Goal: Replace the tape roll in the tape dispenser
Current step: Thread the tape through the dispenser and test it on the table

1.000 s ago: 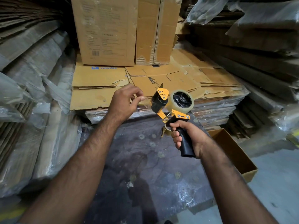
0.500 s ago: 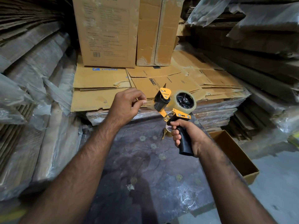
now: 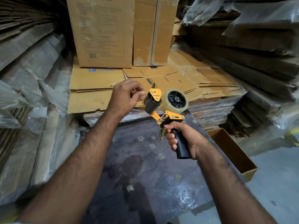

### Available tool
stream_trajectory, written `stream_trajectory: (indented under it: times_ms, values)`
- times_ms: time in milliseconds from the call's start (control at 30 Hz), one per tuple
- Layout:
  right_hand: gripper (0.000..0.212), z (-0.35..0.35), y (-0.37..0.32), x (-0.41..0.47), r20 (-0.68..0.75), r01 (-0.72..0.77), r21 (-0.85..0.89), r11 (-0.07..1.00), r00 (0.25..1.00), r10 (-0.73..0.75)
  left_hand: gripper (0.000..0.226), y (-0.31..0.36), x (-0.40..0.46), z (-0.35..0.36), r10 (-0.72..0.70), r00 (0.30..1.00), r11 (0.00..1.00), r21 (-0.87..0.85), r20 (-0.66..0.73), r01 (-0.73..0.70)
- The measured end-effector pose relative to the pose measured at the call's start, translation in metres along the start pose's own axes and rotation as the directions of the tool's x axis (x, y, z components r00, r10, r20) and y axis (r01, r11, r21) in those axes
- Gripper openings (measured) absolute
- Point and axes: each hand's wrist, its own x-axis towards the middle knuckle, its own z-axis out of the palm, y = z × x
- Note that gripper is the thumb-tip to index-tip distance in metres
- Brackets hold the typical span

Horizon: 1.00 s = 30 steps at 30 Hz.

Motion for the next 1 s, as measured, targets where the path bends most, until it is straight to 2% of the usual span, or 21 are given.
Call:
stream_trajectory:
  times_ms: [233, 367, 467, 633, 700, 800, 833, 900, 967, 1000]
  values:
    - [0.024, 0.000, 0.001, -0.006, -0.001, -0.002, -0.006, 1.000, 1.000, 0.002, 0.012, 0.005, 0.002, 0.007, -0.218, 0.976, 0.969, -0.120, -0.001, 0.216]
    - [0.024, 0.001, 0.005, -0.005, -0.001, -0.011, -0.004, 1.000, 1.000, 0.011, 0.024, 0.005, -0.004, 0.007, -0.350, 0.936, 0.899, -0.266, 0.036, 0.346]
    - [0.023, 0.002, 0.007, -0.005, 0.003, -0.022, -0.018, 1.000, 1.000, 0.022, 0.021, 0.001, -0.006, 0.002, -0.422, 0.902, 0.826, -0.372, 0.091, 0.424]
    - [0.023, 0.006, 0.009, -0.005, 0.012, -0.027, -0.014, 1.000, 1.000, 0.027, 0.011, -0.002, -0.013, 0.000, -0.344, 0.925, 0.868, -0.321, 0.158, 0.378]
    - [0.022, 0.007, 0.008, -0.006, 0.015, -0.028, -0.009, 1.000, 0.999, 0.028, 0.021, 0.000, -0.018, 0.001, -0.330, 0.928, 0.875, -0.313, 0.173, 0.370]
    - [0.022, 0.009, 0.007, -0.006, 0.004, -0.018, 0.010, 1.000, 1.000, 0.018, 0.030, 0.005, -0.029, 0.000, -0.306, 0.917, 0.817, -0.425, 0.255, 0.390]
    - [0.023, 0.010, 0.006, -0.006, -0.003, -0.012, 0.017, 1.000, 1.000, 0.012, 0.041, 0.006, -0.035, 0.000, -0.276, 0.911, 0.813, -0.431, 0.307, 0.392]
    - [0.022, 0.011, 0.005, -0.005, -0.012, 0.001, 0.023, 1.000, 1.000, 0.000, 0.077, 0.010, -0.048, 0.004, -0.202, 0.906, 0.873, -0.352, 0.371, 0.338]
    - [0.020, 0.012, 0.005, -0.005, -0.016, 0.009, 0.011, 1.000, 1.000, -0.008, 0.104, 0.011, -0.055, 0.013, -0.137, 0.928, 0.943, -0.241, 0.346, 0.229]
    - [0.020, 0.012, 0.005, -0.005, -0.015, 0.007, 0.006, 1.000, 1.000, -0.007, 0.108, 0.011, -0.057, 0.016, -0.121, 0.941, 0.960, -0.203, 0.315, 0.192]
